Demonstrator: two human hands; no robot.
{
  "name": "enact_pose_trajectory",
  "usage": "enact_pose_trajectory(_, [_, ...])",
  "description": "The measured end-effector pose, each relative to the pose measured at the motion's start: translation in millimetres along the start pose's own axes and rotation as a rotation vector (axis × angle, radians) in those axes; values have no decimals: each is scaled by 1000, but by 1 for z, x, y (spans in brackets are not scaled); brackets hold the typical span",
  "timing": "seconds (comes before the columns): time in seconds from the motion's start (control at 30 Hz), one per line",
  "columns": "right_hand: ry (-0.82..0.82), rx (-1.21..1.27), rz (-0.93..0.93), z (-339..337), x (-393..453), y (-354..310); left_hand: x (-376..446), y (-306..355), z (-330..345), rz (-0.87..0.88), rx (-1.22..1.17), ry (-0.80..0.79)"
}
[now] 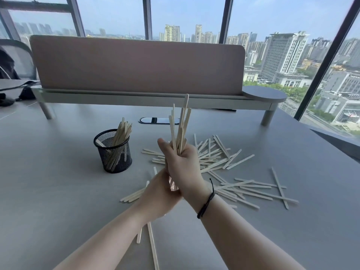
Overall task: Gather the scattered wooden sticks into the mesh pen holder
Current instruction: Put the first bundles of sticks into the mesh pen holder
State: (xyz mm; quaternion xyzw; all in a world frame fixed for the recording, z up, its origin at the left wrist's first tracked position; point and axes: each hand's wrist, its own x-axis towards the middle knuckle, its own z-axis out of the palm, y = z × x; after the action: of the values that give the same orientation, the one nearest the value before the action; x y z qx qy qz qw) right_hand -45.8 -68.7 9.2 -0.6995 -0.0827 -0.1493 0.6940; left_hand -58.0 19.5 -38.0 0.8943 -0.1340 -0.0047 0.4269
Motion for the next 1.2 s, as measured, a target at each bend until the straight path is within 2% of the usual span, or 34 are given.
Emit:
enact_pose_trajectory(0.1, [20,-8,45,-1,-3,13,2,-5,-5,-27,-60,21])
enact_pose_trajectory(0.4, [8,-18,146,-9,-15,37,3,-10,-13,67,-46,-86])
enact_pose_trajectory(0.5, [-22,29,151,-15,-14,30,4,-12,-21,64,-26,-110])
enact_pose_trajectory(0.6, [-17,117,130,-29,-10,16,7,-14,-32,37,14,-204])
enact_pose_trajectory(0.67, [-10,184,117,-43,-7,10,8,-15,-36,-19,28,-177])
enact_pose_trajectory(0.8, [71,233,174,-81,-5,13,20,-20,-29,-128,300,2])
enact_pose_trajectory(0.87, [119,260,222,-95,-6,19,26,-16,-20,-182,425,-48])
enact_pose_trajectory(1.2, [104,466,366,-102,-9,29,90,15,16,-211,607,-186])
